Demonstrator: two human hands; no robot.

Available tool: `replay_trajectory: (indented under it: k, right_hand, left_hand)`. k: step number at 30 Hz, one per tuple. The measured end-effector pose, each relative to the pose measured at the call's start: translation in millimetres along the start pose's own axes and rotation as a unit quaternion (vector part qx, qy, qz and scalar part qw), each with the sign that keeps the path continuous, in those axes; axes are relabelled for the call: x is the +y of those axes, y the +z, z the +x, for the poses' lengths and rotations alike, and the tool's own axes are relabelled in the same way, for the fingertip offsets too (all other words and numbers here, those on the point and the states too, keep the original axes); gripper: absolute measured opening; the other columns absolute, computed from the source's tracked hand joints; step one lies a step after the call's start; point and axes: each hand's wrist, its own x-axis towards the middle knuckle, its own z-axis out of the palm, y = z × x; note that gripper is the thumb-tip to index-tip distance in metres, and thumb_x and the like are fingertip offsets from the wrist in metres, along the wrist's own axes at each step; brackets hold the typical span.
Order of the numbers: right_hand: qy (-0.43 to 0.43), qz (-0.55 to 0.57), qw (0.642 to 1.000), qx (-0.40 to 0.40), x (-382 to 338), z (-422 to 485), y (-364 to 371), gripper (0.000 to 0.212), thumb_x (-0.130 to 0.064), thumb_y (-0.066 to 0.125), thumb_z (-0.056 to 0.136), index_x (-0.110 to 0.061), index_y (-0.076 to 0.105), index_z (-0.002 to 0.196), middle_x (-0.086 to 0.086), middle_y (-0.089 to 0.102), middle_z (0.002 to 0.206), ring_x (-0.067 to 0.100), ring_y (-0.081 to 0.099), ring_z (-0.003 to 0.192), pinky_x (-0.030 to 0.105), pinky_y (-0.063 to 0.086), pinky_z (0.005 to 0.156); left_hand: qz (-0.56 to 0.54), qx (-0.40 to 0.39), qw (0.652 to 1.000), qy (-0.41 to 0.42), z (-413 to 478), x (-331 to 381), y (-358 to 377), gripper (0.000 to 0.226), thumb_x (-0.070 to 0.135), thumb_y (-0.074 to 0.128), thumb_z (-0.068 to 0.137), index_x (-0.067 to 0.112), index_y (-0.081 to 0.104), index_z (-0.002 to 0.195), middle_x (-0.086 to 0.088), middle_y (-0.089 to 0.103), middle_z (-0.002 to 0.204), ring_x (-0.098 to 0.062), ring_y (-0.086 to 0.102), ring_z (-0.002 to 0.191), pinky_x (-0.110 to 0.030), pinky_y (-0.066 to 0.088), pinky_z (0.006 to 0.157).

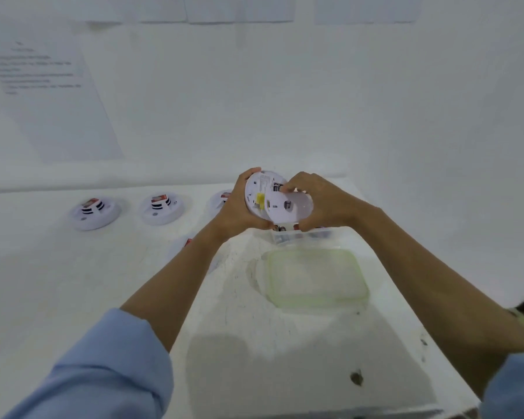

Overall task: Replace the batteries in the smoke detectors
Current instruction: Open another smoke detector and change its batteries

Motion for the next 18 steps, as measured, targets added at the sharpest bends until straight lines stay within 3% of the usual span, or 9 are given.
replay_trajectory:
  k: [5, 8, 12, 15, 18]
  right_hand:
    - [0.061, 0.072, 0.991, -0.096, 13, -42, 12, 0.072, -0.011, 0.076, 0.056, -0.015, 0.051, 0.124, -0.002, 0.049, 0.117, 0.014, 0.048, 0.105, 0.022, 0.041, 0.087]
    - [0.087, 0.057, 0.987, -0.125, 26, -56, 30, 0.066, -0.005, 0.075, 0.066, -0.014, 0.049, 0.127, 0.000, 0.048, 0.119, 0.015, 0.047, 0.108, 0.021, 0.038, 0.089]
    - [0.101, 0.053, 0.983, -0.143, 35, -62, 42, 0.066, -0.012, 0.077, 0.070, -0.016, 0.048, 0.129, -0.005, 0.046, 0.118, 0.010, 0.043, 0.107, 0.020, 0.034, 0.090]
    - [0.077, 0.088, 0.993, -0.033, 30, -58, 32, 0.049, -0.020, 0.078, 0.072, -0.021, 0.058, 0.117, -0.003, 0.053, 0.114, 0.011, 0.048, 0.100, 0.019, 0.038, 0.086]
    - [0.007, 0.139, 0.983, 0.123, 14, -38, 20, 0.036, -0.019, 0.075, 0.075, -0.021, 0.063, 0.109, 0.000, 0.056, 0.108, 0.011, 0.050, 0.091, 0.004, 0.037, 0.072]
  left_hand:
    - [-0.009, 0.028, 0.999, -0.015, -15, 7, 0, 0.107, -0.009, 0.081, 0.048, 0.012, 0.024, 0.137, 0.005, 0.045, 0.123, -0.006, 0.050, 0.112, -0.015, 0.051, 0.077]
    - [-0.009, 0.047, 0.999, -0.020, -24, 11, 6, 0.108, -0.001, 0.080, 0.046, 0.011, 0.024, 0.139, -0.002, 0.044, 0.128, -0.008, 0.048, 0.113, -0.018, 0.053, 0.080]
    - [-0.020, 0.056, 0.998, -0.025, -34, 14, 13, 0.110, -0.001, 0.079, 0.046, 0.011, 0.024, 0.140, -0.007, 0.042, 0.133, -0.015, 0.046, 0.118, -0.022, 0.054, 0.081]
    - [-0.028, 0.062, 0.997, -0.029, -37, 14, 16, 0.111, -0.002, 0.079, 0.045, 0.012, 0.023, 0.140, -0.009, 0.040, 0.135, -0.017, 0.045, 0.121, -0.021, 0.054, 0.080]
    - [-0.036, 0.057, 0.997, -0.024, -34, 18, 18, 0.111, -0.003, 0.079, 0.046, 0.011, 0.022, 0.141, -0.009, 0.039, 0.137, -0.018, 0.045, 0.121, -0.022, 0.055, 0.080]
